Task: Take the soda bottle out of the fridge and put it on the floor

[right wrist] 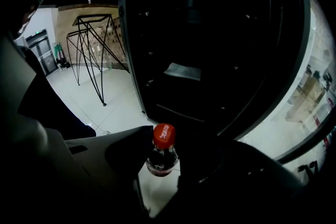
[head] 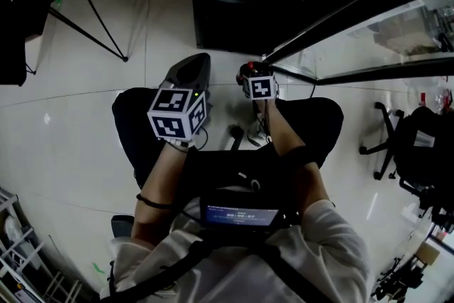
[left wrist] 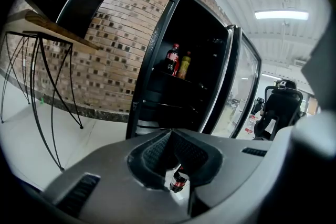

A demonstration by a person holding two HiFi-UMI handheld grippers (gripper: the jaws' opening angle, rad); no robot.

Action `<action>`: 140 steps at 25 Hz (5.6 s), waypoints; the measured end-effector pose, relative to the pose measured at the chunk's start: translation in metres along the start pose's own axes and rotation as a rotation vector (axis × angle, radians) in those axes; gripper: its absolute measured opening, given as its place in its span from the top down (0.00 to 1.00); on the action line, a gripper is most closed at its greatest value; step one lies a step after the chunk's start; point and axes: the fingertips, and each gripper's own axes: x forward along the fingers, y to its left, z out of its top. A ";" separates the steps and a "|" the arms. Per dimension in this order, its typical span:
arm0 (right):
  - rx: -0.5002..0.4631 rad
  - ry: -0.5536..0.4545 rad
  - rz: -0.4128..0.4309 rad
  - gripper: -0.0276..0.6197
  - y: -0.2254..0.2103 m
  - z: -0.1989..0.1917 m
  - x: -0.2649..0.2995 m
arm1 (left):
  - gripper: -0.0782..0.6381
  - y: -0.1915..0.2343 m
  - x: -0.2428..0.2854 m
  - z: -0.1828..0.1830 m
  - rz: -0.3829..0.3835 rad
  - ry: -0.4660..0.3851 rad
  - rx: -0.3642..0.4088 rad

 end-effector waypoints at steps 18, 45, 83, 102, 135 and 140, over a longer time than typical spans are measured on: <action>-0.018 0.077 -0.098 0.72 -0.016 -0.073 0.092 | 0.89 0.022 0.018 -0.011 -0.010 0.016 -0.100; -0.069 0.140 -0.036 0.71 -0.005 -0.142 0.154 | 0.89 0.035 0.034 -0.015 0.017 0.023 -0.143; -0.109 -0.511 -0.026 0.93 -0.036 0.180 -0.217 | 0.89 -0.089 -0.086 0.104 -0.110 -0.246 0.033; 0.153 -0.678 0.104 0.93 -0.035 0.149 -0.334 | 0.89 -0.100 -0.087 0.080 -0.084 -0.182 0.111; 0.075 -0.663 0.058 0.94 -0.050 0.146 -0.350 | 0.89 -0.097 -0.069 0.061 -0.030 -0.143 0.109; 0.088 -0.659 0.060 0.94 -0.052 0.145 -0.349 | 0.89 -0.095 -0.068 0.061 -0.029 -0.142 0.106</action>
